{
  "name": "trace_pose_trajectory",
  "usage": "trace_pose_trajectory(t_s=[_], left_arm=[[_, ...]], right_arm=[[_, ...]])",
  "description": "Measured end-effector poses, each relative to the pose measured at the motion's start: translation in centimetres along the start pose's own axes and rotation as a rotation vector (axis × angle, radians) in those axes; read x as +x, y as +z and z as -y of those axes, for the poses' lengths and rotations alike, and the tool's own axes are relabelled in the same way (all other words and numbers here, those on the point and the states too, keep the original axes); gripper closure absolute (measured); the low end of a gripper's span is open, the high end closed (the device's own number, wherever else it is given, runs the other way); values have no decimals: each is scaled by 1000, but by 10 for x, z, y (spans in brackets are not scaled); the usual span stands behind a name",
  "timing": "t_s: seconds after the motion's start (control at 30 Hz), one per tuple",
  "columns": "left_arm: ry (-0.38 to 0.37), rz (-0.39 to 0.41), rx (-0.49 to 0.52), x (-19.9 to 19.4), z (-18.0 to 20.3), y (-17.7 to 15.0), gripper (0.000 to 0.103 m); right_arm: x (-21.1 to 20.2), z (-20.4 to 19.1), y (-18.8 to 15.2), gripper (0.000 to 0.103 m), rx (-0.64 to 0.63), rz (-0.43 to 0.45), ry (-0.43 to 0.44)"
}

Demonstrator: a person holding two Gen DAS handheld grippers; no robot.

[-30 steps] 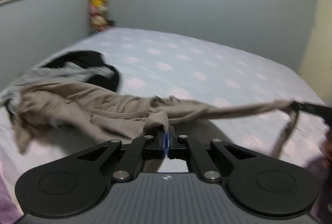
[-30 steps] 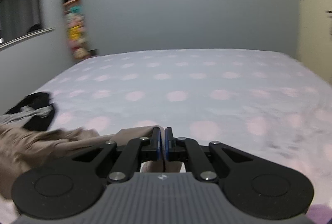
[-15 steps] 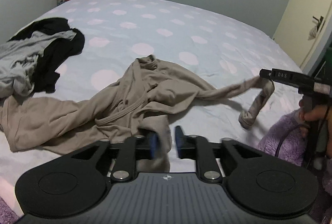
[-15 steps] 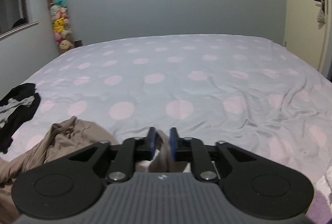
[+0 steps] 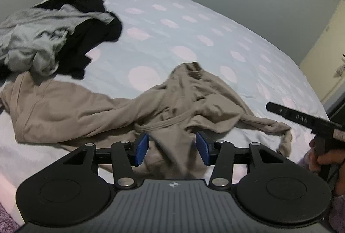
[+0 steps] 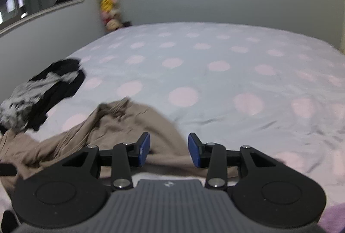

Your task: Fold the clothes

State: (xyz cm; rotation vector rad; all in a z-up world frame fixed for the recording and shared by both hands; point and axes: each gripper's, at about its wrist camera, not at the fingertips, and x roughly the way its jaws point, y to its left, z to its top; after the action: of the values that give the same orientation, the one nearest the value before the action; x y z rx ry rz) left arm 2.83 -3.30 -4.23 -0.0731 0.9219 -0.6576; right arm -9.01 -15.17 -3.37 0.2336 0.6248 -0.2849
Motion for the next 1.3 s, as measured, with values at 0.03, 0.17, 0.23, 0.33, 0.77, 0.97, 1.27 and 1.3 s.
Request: trace_pose_trajectory(t_s=[0.03, 0.17, 0.23, 0.33, 0.77, 0.97, 1.27, 1.3], left_arm=[[-7, -7, -9, 3, -3, 0, 57], [28, -22, -7, 16, -9, -1, 57], [58, -35, -9, 25, -13, 1, 57], [81, -66, -23, 44, -21, 5, 57], [107, -61, 65, 88, -8, 8, 74], [105, -2, 83, 81, -2, 12, 97], [228, 218, 127, 12, 11, 44, 98], [237, 245, 134, 3, 13, 50, 98]], right_arm=[[4, -5, -1, 60, -4, -10, 20], [20, -26, -4, 59, -49, -39, 115], [28, -36, -7, 59, -74, -52, 147], [42, -46, -14, 59, -105, -71, 142], [122, 2, 27, 47, -11, -60, 7], [131, 16, 19, 91, 43, -98, 15], [66, 32, 37, 100, 59, 37, -48], [53, 37, 41, 100, 62, 59, -55]])
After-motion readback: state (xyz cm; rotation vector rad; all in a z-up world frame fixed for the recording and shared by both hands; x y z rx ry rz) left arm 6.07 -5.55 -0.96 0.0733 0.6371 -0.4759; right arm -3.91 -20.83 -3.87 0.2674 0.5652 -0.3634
